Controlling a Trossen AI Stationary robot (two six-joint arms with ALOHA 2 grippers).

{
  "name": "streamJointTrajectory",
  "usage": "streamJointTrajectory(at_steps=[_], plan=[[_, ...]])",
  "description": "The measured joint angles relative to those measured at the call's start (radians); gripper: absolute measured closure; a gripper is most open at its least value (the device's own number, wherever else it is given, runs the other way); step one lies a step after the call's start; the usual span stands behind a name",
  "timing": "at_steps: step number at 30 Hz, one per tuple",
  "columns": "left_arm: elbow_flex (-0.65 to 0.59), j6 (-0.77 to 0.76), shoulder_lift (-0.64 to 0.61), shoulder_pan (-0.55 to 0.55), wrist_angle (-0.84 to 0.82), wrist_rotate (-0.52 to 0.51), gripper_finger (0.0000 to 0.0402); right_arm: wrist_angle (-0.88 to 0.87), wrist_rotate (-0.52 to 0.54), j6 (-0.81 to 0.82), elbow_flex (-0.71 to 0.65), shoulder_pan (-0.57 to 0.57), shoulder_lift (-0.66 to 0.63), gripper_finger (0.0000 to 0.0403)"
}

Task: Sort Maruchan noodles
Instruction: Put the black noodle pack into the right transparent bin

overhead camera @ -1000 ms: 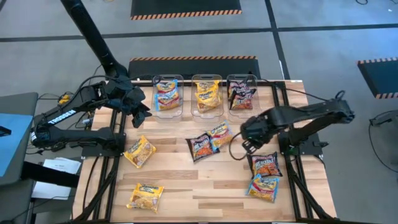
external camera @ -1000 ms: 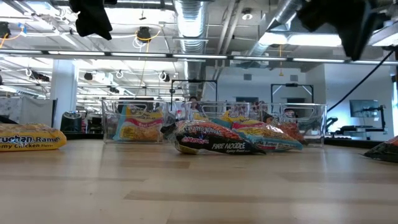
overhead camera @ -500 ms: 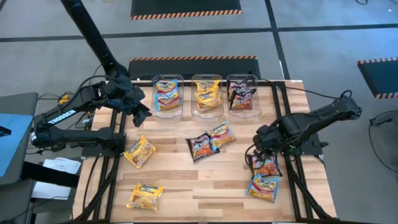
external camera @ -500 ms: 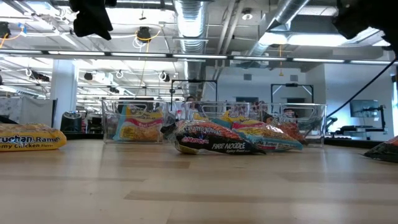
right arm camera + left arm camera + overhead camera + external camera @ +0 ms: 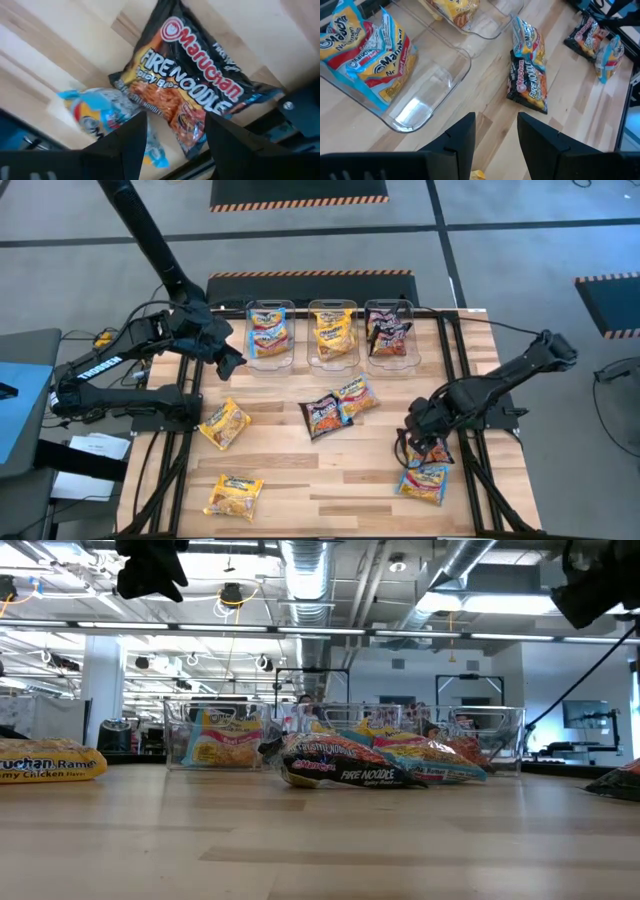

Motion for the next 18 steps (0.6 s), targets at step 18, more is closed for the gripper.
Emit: streamJointTrajectory(at_steps=[18], plan=[[0.000, -0.072, 0.000, 0.000, 0.000, -0.056, 0.0270, 0.095, -0.017, -0.191, -0.030, 0.019, 0.275, 0.0179]])
